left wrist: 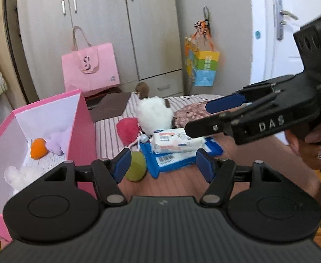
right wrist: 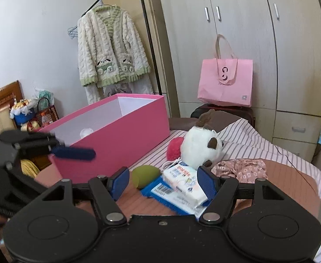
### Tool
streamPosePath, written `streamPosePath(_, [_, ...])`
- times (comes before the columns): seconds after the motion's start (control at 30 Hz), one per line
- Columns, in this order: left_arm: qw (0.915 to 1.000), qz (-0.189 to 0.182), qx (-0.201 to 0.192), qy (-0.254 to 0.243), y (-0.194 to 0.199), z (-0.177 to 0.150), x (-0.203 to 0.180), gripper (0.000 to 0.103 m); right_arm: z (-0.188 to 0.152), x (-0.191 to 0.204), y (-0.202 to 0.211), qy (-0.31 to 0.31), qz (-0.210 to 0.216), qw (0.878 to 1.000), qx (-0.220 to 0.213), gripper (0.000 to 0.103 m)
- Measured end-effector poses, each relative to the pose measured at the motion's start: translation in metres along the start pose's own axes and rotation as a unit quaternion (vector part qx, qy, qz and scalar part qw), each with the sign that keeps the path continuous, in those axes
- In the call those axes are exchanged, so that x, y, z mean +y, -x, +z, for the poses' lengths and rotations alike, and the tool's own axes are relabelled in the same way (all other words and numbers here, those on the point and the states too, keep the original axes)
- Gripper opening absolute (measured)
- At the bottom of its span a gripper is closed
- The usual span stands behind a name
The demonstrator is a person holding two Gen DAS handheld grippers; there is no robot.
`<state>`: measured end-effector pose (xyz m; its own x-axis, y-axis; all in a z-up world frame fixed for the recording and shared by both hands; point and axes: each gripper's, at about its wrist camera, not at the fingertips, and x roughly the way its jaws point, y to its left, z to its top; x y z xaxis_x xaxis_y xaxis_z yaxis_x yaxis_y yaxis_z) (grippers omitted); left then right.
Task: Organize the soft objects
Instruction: 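Grasp the green sponge with the left gripper while the right gripper grasps the wet-wipe pack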
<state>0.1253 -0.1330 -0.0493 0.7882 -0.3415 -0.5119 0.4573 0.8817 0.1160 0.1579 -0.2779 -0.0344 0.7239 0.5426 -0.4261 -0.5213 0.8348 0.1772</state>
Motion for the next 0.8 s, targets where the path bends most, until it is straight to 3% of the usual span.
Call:
streamPosePath(0.17, [0.9987,0.005,0.018,0.047,-0.04,-0.004,0.009,0.056,0.004,-0.022,-0.029,-0.006,0.014,1.0,0.026,0.073])
streamPosePath(0.33, [0.9967,0.054,0.001,0.06,-0.064,-0.01,0.016,0.047,0.001,-0.032,-0.058,0.014,0.009,0.998,0.059,0.063])
streamPosePath(0.63, [0.9955,0.066,0.018,0.065,-0.08,-0.016,0.018,0.045,-0.011,-0.032,-0.062,0.106,0.015,0.991,0.086,0.061])
streamPosePath(0.8, [0.9934,0.089,0.024,0.068,-0.087,-0.017,0.018,0.045,-0.012,-0.037,-0.067,0.106,0.018,0.99,0.095,0.06])
